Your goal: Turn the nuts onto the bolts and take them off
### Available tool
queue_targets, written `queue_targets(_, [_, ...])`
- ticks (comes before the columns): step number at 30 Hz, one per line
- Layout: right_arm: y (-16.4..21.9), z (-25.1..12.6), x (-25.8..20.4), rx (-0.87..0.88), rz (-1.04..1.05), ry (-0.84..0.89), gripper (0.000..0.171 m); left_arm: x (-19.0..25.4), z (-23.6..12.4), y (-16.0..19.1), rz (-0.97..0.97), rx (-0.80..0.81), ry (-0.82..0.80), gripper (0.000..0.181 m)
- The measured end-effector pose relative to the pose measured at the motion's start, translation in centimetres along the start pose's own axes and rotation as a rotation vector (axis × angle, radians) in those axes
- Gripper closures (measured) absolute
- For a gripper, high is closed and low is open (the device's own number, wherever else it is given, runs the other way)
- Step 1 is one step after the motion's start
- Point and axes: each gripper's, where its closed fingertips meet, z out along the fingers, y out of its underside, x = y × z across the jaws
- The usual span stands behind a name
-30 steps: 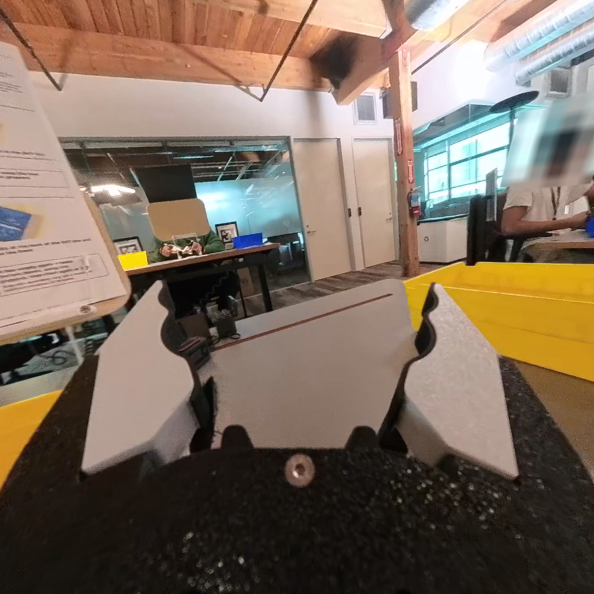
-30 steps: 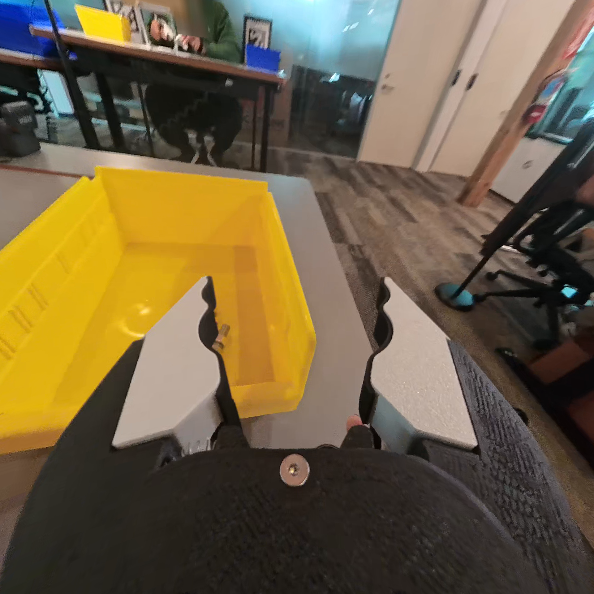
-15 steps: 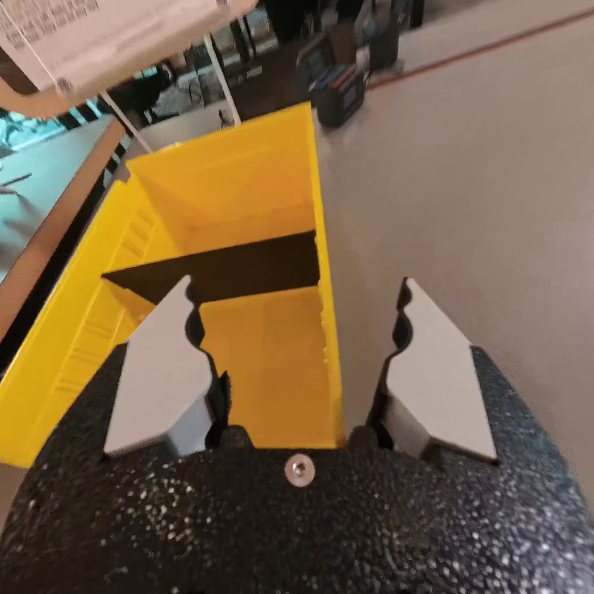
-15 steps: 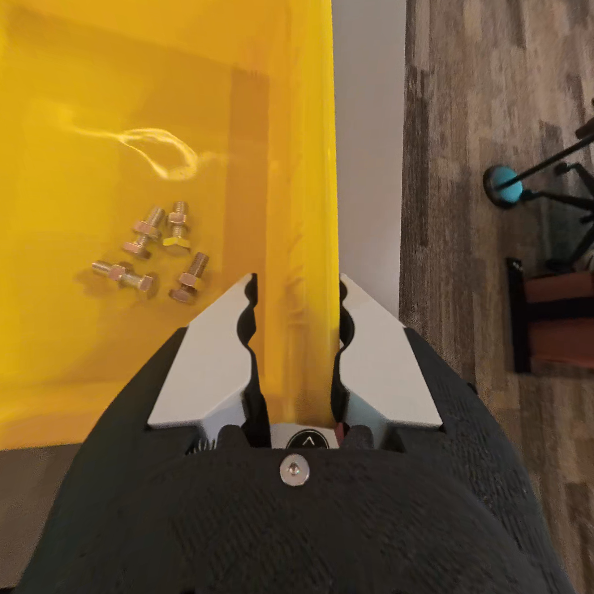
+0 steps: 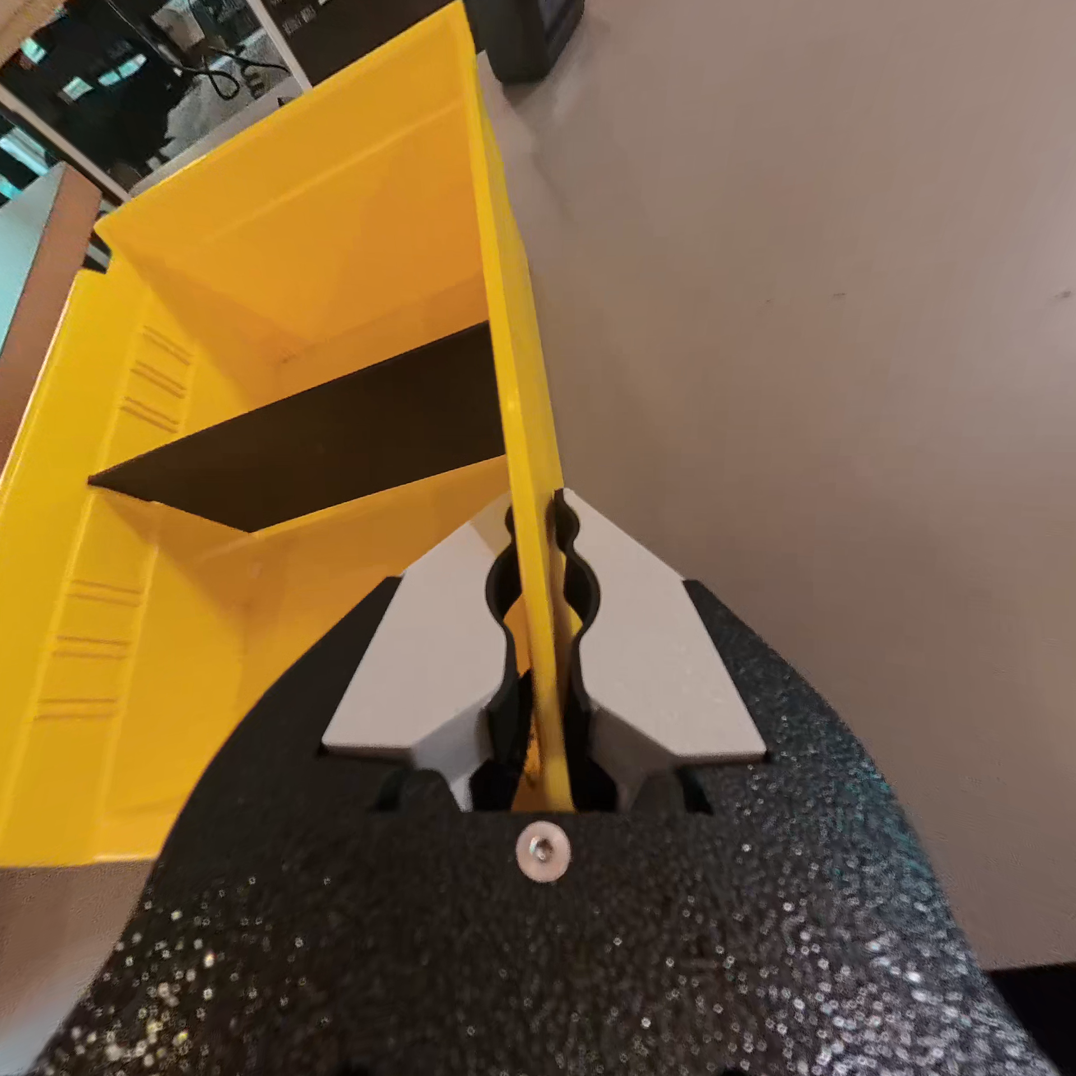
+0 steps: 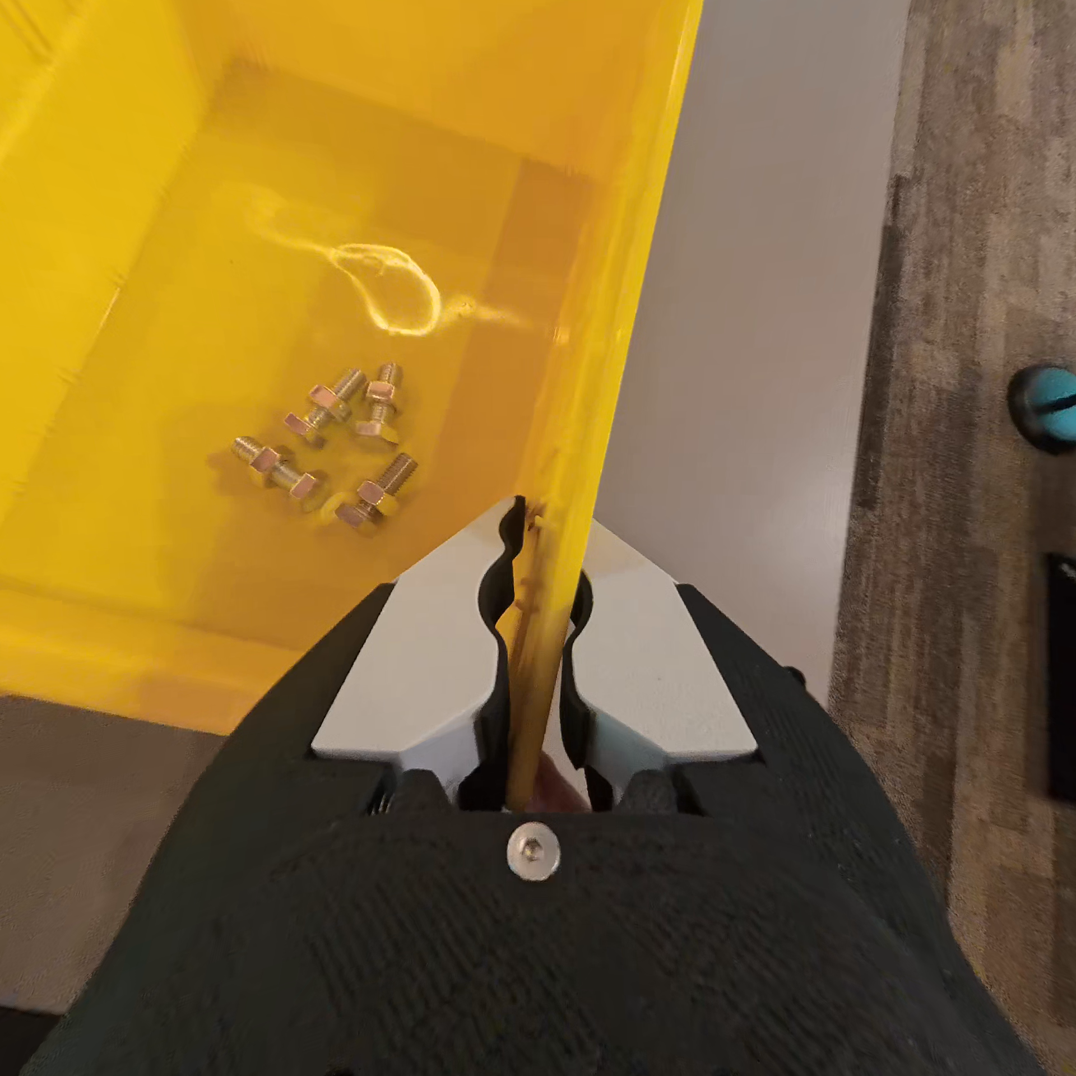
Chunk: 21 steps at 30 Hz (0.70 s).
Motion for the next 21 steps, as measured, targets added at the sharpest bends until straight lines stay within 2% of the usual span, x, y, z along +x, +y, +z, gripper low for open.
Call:
queue_targets(4, [-1.3,0.4,-2.9,0.028,0.036,-0.014,0.167,-0.3,-1.2,0.4,0.026,0.033,-0.021,0.175])
queue_targets(10, [-4.4,2.0,-9.3,0.062,0.047,-0.068,0.167,-0.7,-5.0,0.2,-0.010,0.129,-0.027,0.174])
queue_targets(19, [-9.2,3.5,-23.0,0.116,-0.042,-0.178,0.167,-1.6,-10.3,0.0,0.025,0.165,-0.108,0.174])
queue_targets(21, [-9.8,3.4,-26.6,0.141,-0.091,-0.214,0.161,-1.5,-11.1,-0.6,0.032,0.176,-0.110,0.174])
